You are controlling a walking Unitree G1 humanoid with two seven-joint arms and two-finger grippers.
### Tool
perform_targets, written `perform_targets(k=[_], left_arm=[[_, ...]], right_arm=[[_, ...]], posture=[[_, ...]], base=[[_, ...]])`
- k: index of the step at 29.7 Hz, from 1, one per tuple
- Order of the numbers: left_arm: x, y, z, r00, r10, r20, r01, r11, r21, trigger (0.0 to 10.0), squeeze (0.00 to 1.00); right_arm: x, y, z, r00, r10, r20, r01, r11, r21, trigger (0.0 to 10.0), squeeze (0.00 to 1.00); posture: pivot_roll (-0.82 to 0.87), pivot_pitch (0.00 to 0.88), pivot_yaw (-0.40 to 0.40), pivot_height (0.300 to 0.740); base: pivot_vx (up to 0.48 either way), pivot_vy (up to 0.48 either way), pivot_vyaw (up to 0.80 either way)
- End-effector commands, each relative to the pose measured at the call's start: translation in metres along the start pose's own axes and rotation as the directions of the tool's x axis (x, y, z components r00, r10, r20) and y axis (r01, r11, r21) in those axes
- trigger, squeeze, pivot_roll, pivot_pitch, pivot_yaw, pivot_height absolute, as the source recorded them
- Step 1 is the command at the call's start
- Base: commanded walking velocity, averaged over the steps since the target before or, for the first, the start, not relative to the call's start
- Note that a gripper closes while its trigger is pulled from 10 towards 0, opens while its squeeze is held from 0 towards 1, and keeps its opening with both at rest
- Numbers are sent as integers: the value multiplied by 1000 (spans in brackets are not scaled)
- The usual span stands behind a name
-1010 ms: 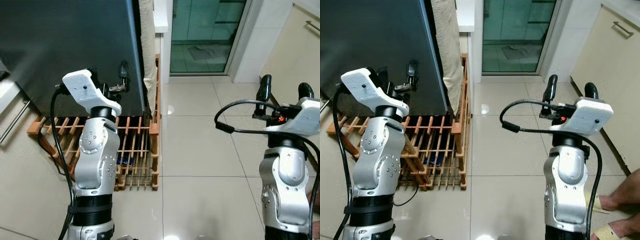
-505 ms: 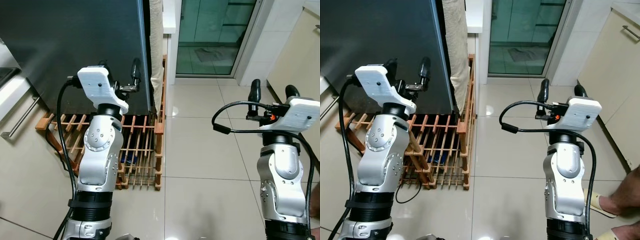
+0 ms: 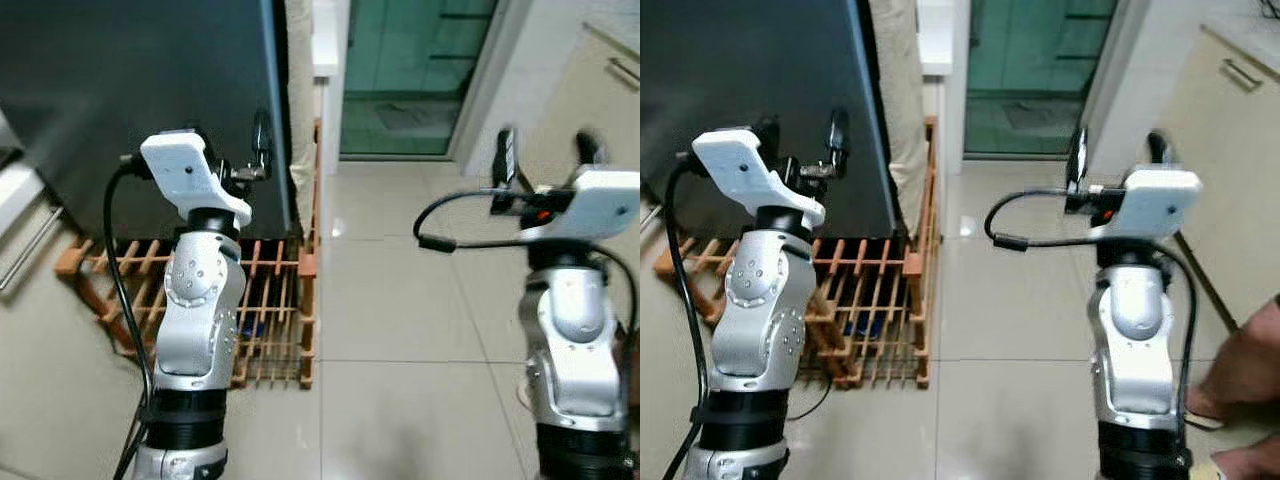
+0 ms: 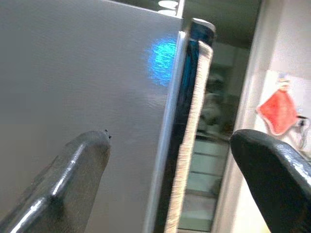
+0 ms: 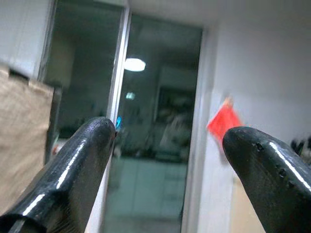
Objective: Restocking fridge
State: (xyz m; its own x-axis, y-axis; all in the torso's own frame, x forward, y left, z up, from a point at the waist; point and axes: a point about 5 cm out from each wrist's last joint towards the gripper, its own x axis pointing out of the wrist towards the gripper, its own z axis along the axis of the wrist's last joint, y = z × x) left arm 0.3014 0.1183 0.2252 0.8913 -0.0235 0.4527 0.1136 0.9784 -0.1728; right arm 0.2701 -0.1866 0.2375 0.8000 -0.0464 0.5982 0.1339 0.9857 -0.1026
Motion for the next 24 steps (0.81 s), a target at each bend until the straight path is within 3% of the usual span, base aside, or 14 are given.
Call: perform_targets(k=[1,5,16,24], left_arm=[[3,-1,8,999,0,42,0,1000,1,10000,0],[1,-3,7,999,8,44,-7,1000,-11,10000,0],[3,0,4,999,37,24,-38,999,11,10000,0],[1,-15,-21,987,-74,-145,80,996,40,10000,0]], right_arm=[[0,3,-1,1000,16,-8,-16,1000,-4,10000,0],[-1,1,-4,999,21,-26,-22,1000,-10,10000,0],[-3,5,-10,997,47,-63,-48,999,-6,10000,0],[-9,5,-28,987,43,-154,-41,999,17,10000,0]], posture=[[-182,0,2,740],[-184,0,0,740],[-173,0,-14,740],[-161,0,-9,740]], base=[[401,262,0],[401,260,0],[0,0,0],[0,0,0]])
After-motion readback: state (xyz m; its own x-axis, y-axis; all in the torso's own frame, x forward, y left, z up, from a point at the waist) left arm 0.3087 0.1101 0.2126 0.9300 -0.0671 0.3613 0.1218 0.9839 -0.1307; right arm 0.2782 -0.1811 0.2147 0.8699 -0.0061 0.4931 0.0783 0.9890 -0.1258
